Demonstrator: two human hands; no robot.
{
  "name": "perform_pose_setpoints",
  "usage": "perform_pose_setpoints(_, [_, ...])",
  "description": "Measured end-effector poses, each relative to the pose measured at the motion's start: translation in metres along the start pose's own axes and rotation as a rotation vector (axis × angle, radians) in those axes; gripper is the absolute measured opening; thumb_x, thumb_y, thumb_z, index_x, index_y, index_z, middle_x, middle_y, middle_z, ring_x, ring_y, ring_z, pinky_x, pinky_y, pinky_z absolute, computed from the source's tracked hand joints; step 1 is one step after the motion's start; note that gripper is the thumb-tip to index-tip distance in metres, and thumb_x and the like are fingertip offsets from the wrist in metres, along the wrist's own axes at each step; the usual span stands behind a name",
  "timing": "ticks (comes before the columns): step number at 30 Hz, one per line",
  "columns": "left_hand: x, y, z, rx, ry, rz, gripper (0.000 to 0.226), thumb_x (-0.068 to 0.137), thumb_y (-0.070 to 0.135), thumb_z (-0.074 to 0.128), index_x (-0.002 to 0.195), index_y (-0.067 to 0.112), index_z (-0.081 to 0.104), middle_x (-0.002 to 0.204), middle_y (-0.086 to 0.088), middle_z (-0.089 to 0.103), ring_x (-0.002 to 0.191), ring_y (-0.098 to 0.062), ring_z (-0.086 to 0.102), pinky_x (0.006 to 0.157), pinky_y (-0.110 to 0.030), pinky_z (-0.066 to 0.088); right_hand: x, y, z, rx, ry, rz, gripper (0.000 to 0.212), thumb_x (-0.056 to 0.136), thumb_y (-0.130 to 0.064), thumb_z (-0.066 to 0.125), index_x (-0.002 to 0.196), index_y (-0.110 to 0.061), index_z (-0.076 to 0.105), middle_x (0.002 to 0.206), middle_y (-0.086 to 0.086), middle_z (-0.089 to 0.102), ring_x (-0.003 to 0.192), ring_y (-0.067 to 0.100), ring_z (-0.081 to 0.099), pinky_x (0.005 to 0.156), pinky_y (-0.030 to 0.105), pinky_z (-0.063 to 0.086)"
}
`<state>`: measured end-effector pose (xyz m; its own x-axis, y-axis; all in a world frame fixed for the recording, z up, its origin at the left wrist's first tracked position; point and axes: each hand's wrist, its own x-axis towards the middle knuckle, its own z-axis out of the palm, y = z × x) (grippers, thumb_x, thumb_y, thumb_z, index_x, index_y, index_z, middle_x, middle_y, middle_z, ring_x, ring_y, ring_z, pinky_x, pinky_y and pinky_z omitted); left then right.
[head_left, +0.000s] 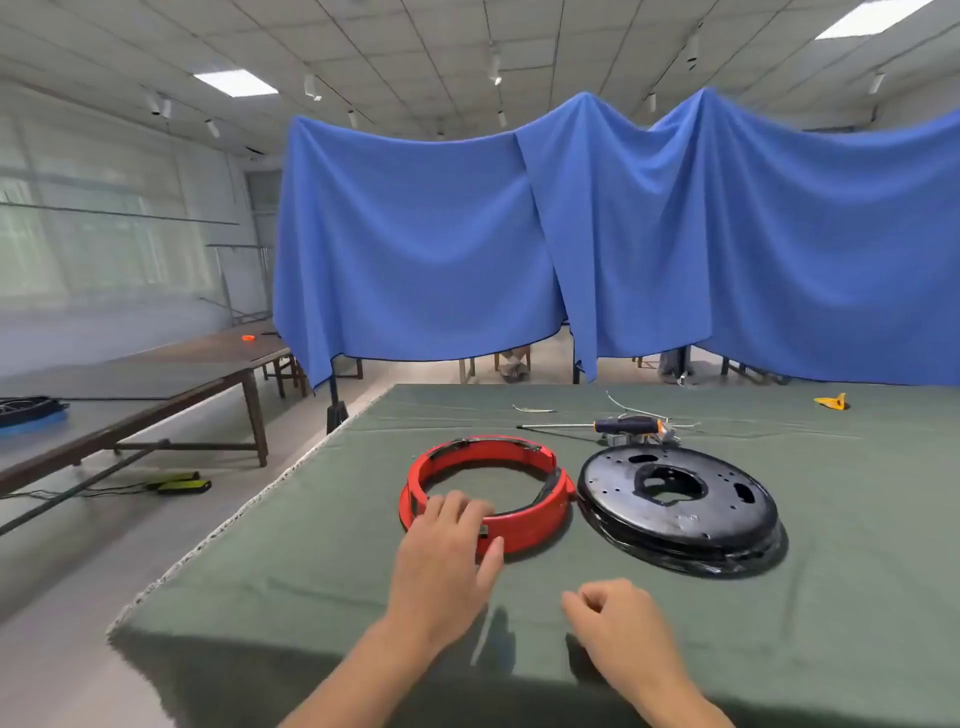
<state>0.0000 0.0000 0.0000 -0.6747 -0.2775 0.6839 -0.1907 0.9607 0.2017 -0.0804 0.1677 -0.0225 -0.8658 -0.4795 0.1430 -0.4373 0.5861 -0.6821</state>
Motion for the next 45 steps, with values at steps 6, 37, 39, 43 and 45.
perform_pose_setpoints(6, [0.048, -0.024, 0.058, 0.195, -0.331, 0.087, 0.038, 0.095, 0.054, 0.039, 0.105, 0.021, 0.055, 0.106, 0.001, 0.062, 0.105, -0.021, 0.051, 0.090, -0.032, 0.033, 0.023, 0.004, -0.010, 0.224, -0.174, 0.078, 0.050, 0.085, -0.021, 0.053, 0.037, -0.014, 0.043, 0.032, -0.003, 0.040, 0.031, 0.009, 0.032, 0.042, 0.019, 0.029])
perform_pose_setpoints(37, [0.126, -0.084, 0.096, -1.893, 0.154, -1.208, 0.065, 0.083, 0.071, 0.041, 0.079, 0.006, 0.050, 0.049, 0.000, 0.033, 0.030, -0.008, 0.023, 0.033, -0.011, 0.018, 0.177, -0.011, -0.001, 0.251, 0.621, -0.288, 0.031, 0.077, -0.012, 0.066, 0.104, -0.024, 0.058, 0.107, -0.008, 0.049, 0.094, 0.012, 0.056, 0.068, 0.032, 0.047])
perform_pose_setpoints(39, [0.124, -0.088, 0.095, -1.886, 0.123, -1.148, 0.065, 0.083, 0.071, 0.041, 0.086, 0.007, 0.050, 0.052, -0.001, 0.035, 0.031, -0.008, 0.024, 0.035, -0.011, 0.018, 0.181, -0.005, -0.004, 0.327, 0.541, -0.206, 0.038, 0.080, -0.018, 0.065, 0.113, -0.029, 0.051, 0.112, -0.009, 0.050, 0.092, 0.001, 0.055, 0.074, 0.033, 0.046])
perform_pose_setpoints(43, [0.122, -0.087, 0.097, -1.764, 0.088, -1.032, 0.057, 0.085, 0.066, 0.043, 0.096, 0.010, 0.052, 0.064, -0.005, 0.045, 0.037, -0.011, 0.033, 0.036, -0.016, 0.027, 0.190, 0.007, -0.010, 0.375, 0.432, -0.080, 0.046, 0.081, -0.011, 0.062, 0.122, -0.028, 0.050, 0.100, -0.012, 0.063, 0.079, -0.002, 0.060, 0.071, 0.033, 0.046])
perform_pose_setpoints(45, [0.121, -0.082, 0.101, -1.550, 0.103, -0.968, 0.044, 0.091, 0.052, 0.046, 0.104, 0.011, 0.055, 0.077, -0.008, 0.052, 0.047, -0.014, 0.046, 0.040, -0.023, 0.041, 0.193, 0.012, -0.012, 0.298, 0.422, -0.073, 0.033, 0.079, -0.009, 0.060, 0.108, -0.026, 0.061, 0.090, -0.011, 0.067, 0.075, 0.002, 0.060, 0.065, 0.027, 0.042])
